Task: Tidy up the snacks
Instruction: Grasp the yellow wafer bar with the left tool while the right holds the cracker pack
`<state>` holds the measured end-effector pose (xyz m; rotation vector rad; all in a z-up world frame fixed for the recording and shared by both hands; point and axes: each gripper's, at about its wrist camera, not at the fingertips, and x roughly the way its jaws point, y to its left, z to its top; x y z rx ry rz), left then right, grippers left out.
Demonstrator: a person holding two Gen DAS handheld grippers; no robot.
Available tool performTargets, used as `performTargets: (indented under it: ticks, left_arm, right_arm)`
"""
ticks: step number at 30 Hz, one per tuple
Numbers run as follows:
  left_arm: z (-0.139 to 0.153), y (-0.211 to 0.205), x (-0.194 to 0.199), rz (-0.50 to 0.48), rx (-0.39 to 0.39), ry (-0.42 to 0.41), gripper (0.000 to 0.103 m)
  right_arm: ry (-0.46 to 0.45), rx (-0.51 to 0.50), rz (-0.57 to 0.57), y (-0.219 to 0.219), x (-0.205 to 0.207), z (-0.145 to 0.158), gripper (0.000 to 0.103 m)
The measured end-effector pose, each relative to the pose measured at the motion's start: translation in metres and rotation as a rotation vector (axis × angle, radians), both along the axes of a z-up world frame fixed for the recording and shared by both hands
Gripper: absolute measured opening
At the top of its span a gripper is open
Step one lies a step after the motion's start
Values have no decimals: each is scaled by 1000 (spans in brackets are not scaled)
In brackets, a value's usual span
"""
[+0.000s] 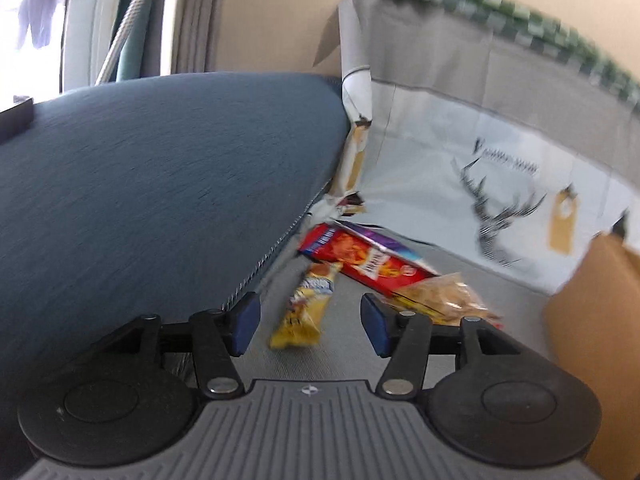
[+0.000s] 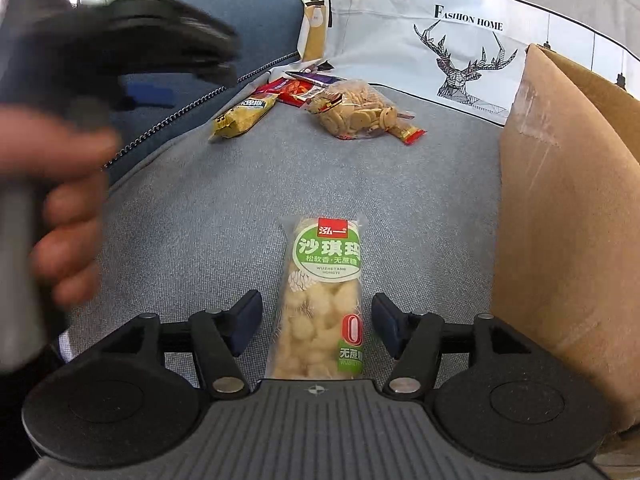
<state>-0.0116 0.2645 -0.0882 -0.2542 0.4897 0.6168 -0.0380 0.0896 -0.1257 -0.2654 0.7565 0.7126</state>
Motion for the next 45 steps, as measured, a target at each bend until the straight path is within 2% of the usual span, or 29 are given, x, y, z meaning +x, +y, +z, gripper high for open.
performTargets:
  ticks: [4, 8, 10, 11, 14, 16, 18, 24, 29, 30, 31, 35, 38, 40, 42, 43, 45]
  left_arm:
    - [-14, 4, 35, -5, 54, 112, 62]
    - [-32, 11, 57, 11, 63, 212, 61]
    - [-39, 16, 62, 16, 58, 240, 41]
    - [-40, 19, 62, 9, 51, 238, 32]
    - [-36, 19, 57, -1, 53, 240, 28]
    - [-30, 16, 48, -18, 55, 231, 24]
    - [-23, 11, 34, -31, 43, 210, 22]
    - [-1, -14, -26, -97, -62, 128, 19]
    - [5, -39, -74, -165, -115, 79, 17]
    - [10, -43, -81, -182, -121, 56, 3]
    - [13, -45, -85, -192, -126, 45, 1]
    - [11, -40, -92, -187, -193, 67, 1]
    - [2, -25, -88, -174, -318, 86, 2]
    - [-1, -17, -89, -160, -357, 74, 8]
    - [-5, -13, -86, -187, -404, 77, 21]
    - [-7, -13, -85, -197, -417, 80, 24]
    - [-8, -14, -82, -210, -420, 90, 37]
  right_arm:
    - [21, 4, -1, 0, 4, 1, 63]
    - [26, 5, 1, 0, 6, 1, 63]
    - [22, 3, 3, -1, 5, 1, 61]
    - [19, 2, 3, -1, 5, 1, 60]
    - [11, 3, -1, -2, 5, 2, 51]
    - [8, 6, 2, -3, 6, 2, 39]
    - [1, 6, 7, -3, 6, 2, 39]
    - [-12, 18, 1, -5, 1, 5, 38]
    - [-38, 27, 13, -9, -9, 11, 38]
    - [-41, 27, 15, -10, -11, 12, 38]
    - [-43, 27, 16, -11, -12, 13, 38]
    - [-30, 19, 18, -15, -15, 12, 38]
    - [-13, 5, 20, -16, -16, 9, 38]
    - [-16, -7, 22, -15, -17, 7, 39]
    - [-20, -12, 25, -14, -18, 6, 39]
    - [-20, -14, 26, -14, -18, 5, 39]
    - [-17, -16, 24, -14, -18, 4, 39]
